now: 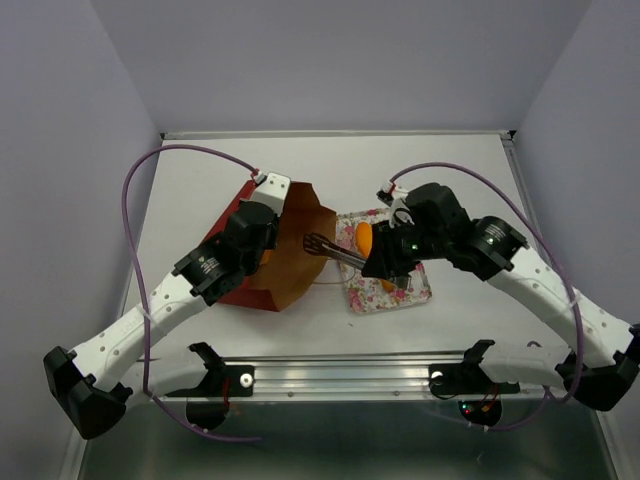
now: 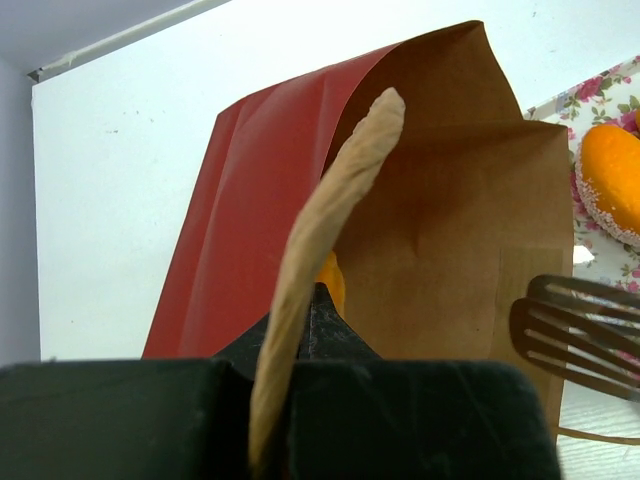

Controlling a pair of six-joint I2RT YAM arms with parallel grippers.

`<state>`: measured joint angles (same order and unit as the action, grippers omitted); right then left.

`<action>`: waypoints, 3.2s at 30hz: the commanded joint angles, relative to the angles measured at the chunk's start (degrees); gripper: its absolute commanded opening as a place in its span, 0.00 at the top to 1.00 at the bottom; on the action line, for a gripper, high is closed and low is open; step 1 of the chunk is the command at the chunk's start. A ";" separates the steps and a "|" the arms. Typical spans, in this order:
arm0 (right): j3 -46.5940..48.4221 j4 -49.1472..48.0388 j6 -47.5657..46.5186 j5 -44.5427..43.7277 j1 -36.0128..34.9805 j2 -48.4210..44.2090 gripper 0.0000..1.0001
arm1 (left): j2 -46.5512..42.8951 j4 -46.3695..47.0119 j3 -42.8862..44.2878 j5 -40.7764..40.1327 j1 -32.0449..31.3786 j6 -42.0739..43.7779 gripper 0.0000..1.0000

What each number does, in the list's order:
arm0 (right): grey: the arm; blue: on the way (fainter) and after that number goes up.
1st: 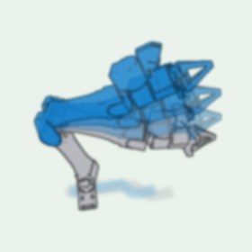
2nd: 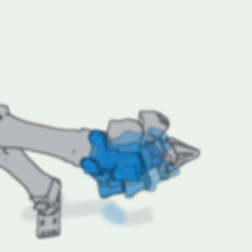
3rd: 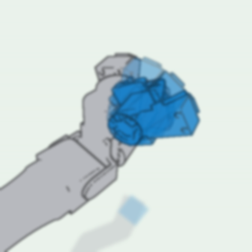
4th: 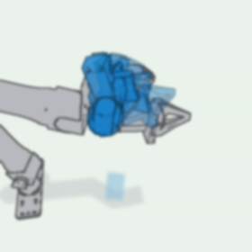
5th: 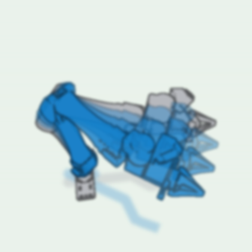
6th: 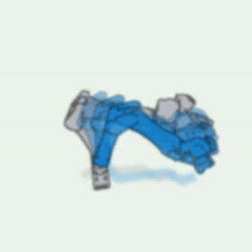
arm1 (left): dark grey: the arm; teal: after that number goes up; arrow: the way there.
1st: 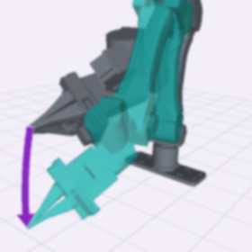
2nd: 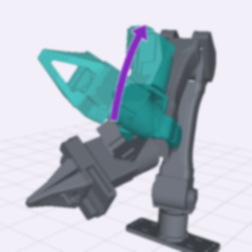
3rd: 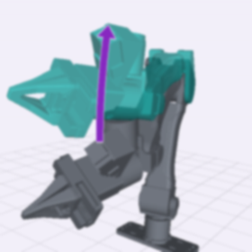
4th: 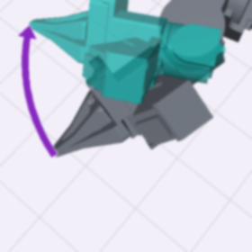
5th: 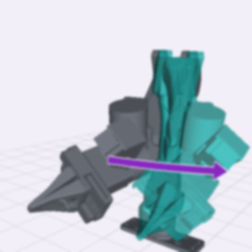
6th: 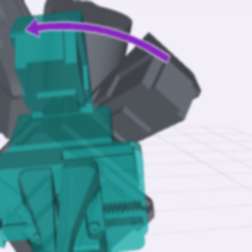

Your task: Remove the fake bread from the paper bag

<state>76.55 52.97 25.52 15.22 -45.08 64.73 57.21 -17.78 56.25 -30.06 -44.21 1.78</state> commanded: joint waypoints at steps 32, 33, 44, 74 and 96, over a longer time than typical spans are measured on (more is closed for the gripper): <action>-0.97 -36.35 -1.00 15.01 0.17 27.20 0.33 | 0.01 3.28 0.88 -0.26 -0.18 -0.20 1.00; -0.97 -36.97 -0.74 15.45 0.17 27.47 0.32 | 0.09 3.37 0.88 -0.26 -0.18 -0.20 1.00; 3.68 -38.29 1.29 15.45 -0.35 34.93 0.33 | 0.09 3.81 1.23 0.71 -0.18 -0.38 1.00; -5.54 -30.93 1.03 -2.48 0.25 9.74 0.99 | -0.43 3.81 2.20 -5.26 -0.18 -3.01 1.00; 9.57 12.14 8.14 -31.56 0.78 -9.62 0.99 | 2.12 2.49 3.96 -5.36 -0.18 -4.68 1.00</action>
<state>83.09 56.53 30.17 -6.02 -44.64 55.20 59.83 -16.58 57.56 -33.89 -44.21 -1.83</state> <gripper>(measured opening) 0.456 0.036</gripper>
